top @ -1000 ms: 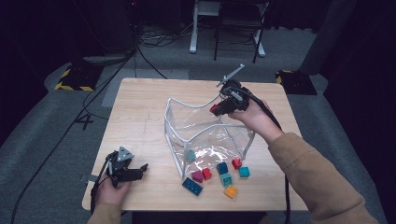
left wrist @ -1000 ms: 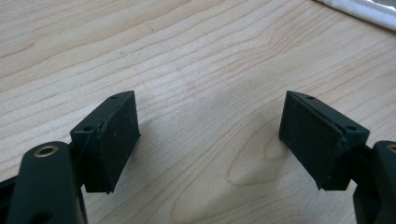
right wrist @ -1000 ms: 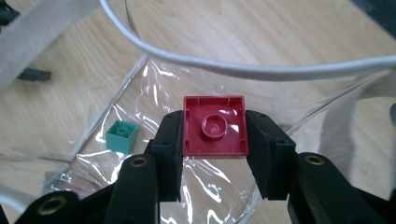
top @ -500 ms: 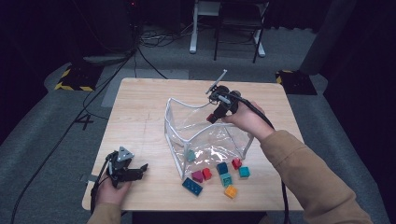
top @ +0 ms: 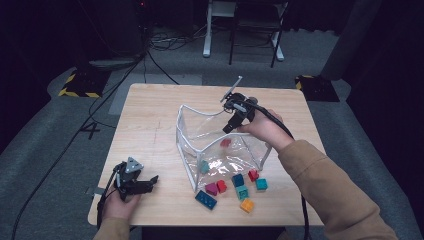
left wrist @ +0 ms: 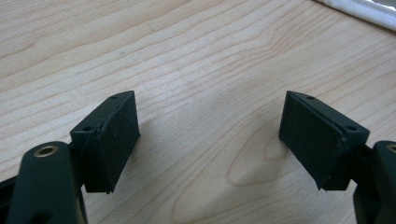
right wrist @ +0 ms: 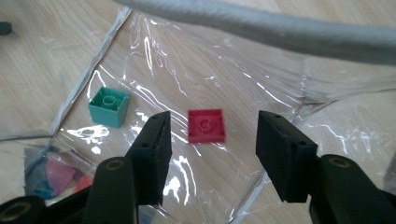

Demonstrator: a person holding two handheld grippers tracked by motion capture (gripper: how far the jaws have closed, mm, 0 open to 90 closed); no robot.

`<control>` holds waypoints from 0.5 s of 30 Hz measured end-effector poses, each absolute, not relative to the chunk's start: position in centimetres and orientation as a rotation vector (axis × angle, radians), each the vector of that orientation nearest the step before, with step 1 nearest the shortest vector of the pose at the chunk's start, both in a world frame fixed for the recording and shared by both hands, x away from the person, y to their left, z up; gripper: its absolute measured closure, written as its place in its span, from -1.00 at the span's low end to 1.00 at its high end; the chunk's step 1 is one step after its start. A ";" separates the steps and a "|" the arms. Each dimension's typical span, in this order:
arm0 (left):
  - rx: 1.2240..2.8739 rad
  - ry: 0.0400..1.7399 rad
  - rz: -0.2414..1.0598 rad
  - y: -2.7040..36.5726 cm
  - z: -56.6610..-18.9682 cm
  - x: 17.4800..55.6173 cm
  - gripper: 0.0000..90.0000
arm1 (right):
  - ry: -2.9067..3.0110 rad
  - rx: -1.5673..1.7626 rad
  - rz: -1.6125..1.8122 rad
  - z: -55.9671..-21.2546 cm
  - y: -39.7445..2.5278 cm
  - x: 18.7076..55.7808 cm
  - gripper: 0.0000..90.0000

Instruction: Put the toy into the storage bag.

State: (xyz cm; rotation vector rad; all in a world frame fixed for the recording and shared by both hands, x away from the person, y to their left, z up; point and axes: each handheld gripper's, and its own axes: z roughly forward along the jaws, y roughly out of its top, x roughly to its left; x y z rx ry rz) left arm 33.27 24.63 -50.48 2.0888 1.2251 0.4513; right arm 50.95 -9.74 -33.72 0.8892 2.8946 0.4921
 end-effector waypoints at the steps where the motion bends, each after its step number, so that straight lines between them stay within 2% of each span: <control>1: 2.089 1.225 0.451 24.6 -50.5 33.3 -0.55 | 2.891 0.892 0.496 -33.6 -9.8 50.9 0.04; 15: 2.089 1.225 0.451 24.6 -50.5 33.3 -0.55 | 2.712 0.891 0.869 -28.8 -14.3 48.3 0.06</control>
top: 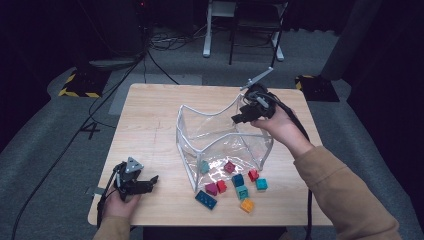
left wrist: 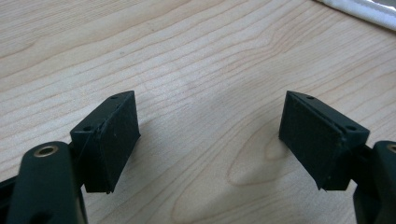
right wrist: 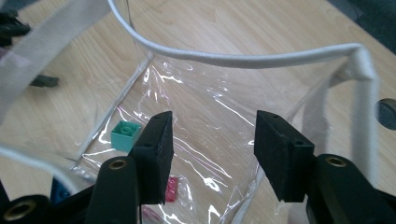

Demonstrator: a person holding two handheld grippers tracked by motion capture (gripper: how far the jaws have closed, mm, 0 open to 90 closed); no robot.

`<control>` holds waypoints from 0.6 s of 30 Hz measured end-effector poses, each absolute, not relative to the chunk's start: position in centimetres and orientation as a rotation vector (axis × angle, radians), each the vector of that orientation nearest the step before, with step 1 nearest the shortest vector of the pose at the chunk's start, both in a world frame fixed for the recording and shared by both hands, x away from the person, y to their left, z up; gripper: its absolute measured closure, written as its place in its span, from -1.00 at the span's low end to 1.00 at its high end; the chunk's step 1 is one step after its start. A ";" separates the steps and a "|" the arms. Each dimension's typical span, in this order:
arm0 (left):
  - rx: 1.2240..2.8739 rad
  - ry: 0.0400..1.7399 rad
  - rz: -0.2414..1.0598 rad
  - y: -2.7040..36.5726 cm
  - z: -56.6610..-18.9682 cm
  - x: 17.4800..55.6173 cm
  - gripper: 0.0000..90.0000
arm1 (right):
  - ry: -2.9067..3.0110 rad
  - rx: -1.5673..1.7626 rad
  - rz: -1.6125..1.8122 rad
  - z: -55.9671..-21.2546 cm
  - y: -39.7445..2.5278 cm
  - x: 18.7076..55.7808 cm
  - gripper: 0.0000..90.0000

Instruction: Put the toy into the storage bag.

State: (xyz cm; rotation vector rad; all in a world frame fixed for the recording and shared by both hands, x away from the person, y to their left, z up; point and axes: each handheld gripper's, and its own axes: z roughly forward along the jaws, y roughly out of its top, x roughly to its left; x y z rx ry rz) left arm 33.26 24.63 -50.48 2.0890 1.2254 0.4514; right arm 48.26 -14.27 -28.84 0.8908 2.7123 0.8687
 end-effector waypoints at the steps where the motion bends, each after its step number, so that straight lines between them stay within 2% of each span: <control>1: 2.089 1.225 0.451 24.6 -50.5 33.3 -0.55 | 2.700 0.887 0.894 -28.5 -14.8 48.0 0.06; 9: 2.091 1.222 0.451 24.7 -50.5 33.3 -0.55 | 2.578 0.894 1.115 -26.5 -19.2 45.3 0.08; 18: 2.091 1.223 0.451 24.6 -50.5 33.3 -0.55 | 2.486 0.909 1.231 -25.9 -23.0 42.7 0.10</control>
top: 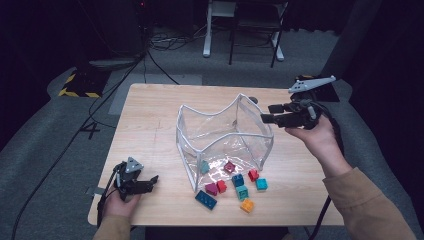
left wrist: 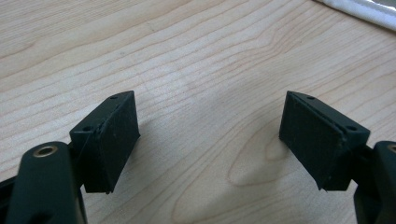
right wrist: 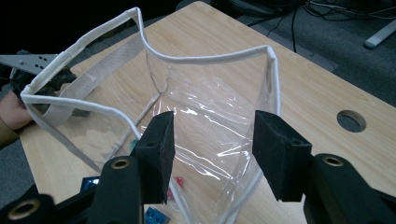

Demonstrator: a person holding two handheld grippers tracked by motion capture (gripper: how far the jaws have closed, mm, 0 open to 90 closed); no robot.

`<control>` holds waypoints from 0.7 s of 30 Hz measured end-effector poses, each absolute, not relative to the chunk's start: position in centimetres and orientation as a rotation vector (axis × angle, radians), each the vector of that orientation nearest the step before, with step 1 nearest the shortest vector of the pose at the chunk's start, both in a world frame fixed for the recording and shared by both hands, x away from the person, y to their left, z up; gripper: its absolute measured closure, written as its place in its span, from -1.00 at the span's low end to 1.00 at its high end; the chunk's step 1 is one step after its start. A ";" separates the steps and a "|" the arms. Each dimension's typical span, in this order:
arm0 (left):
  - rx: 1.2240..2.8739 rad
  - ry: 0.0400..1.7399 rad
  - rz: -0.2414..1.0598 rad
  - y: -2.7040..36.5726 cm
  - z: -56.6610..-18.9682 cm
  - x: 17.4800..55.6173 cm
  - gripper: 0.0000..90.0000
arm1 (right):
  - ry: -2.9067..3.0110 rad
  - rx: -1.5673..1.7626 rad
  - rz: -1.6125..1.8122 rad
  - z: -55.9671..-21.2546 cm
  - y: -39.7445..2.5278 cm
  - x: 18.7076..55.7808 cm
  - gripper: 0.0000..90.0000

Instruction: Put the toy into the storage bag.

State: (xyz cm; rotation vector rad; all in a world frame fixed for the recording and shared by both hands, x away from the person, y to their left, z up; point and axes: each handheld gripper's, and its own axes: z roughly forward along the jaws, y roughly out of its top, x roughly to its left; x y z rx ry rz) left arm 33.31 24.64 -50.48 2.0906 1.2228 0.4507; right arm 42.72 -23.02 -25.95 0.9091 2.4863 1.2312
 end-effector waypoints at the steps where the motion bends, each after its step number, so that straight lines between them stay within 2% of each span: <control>1: 2.091 1.223 0.451 24.6 -50.5 33.3 -0.55 | 2.481 0.912 1.235 -26.0 -23.4 42.5 0.10; 9: 2.092 1.227 0.454 24.7 -50.5 33.4 -0.55 | 2.432 0.934 1.274 -26.3 -25.8 40.5 0.09; 21: 2.091 1.230 0.456 24.7 -50.5 33.4 -0.55 | 2.409 0.967 1.318 -29.4 -27.7 37.1 0.09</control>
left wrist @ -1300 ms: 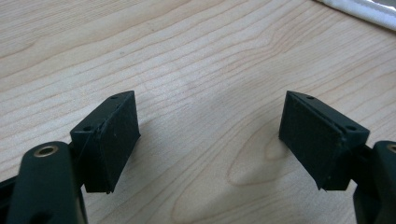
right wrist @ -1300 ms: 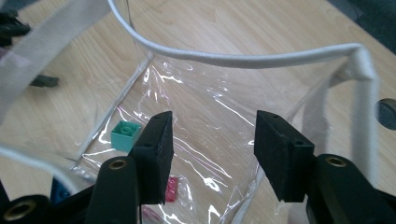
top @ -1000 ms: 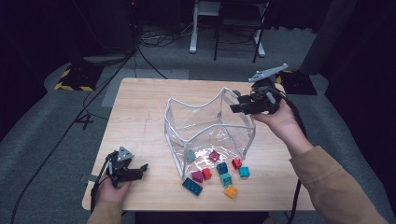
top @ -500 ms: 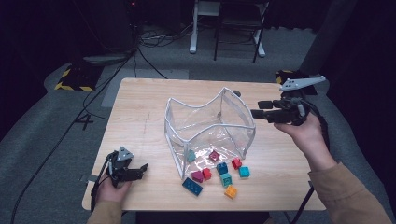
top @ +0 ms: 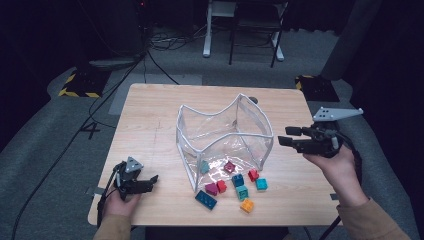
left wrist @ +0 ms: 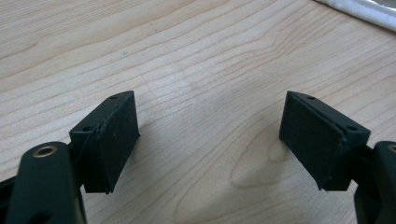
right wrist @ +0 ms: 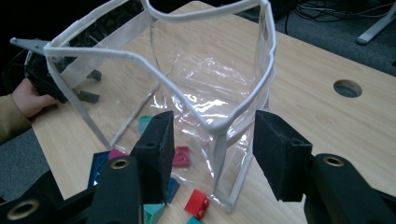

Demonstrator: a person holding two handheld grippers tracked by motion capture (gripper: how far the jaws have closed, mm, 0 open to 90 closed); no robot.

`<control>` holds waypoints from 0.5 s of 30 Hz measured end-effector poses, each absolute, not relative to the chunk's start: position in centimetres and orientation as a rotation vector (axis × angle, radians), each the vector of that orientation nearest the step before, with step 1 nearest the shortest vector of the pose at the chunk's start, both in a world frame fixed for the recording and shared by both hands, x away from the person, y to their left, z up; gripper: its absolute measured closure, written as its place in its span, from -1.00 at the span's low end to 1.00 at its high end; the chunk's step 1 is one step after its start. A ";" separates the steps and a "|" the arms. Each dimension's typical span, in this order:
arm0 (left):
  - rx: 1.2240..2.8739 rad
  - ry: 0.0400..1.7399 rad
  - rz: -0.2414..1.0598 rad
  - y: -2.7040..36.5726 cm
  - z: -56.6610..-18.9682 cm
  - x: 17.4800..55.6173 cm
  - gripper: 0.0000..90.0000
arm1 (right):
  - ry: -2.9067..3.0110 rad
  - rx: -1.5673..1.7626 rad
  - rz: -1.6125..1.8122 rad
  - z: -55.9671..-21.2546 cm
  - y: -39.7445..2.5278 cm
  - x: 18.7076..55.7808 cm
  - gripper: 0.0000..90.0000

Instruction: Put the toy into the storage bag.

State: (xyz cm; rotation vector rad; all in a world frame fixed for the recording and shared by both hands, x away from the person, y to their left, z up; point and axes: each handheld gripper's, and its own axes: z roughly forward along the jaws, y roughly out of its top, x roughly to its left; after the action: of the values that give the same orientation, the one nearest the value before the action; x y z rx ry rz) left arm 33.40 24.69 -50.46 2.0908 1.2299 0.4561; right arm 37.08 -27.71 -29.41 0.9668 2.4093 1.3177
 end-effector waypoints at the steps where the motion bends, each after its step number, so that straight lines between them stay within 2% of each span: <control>1: 2.091 1.230 0.456 24.7 -50.5 33.4 -0.55 | 2.409 0.966 1.319 -29.7 -27.8 36.8 0.09; 15: 2.088 1.237 0.458 24.7 -50.5 33.4 -0.55 | 2.424 1.024 1.305 -36.9 -27.3 34.0 0.09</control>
State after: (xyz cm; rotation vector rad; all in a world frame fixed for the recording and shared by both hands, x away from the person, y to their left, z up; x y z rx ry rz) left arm 33.41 24.71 -50.46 2.0876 1.2372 0.4577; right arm 34.04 -27.26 -36.88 1.0240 2.4241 1.3054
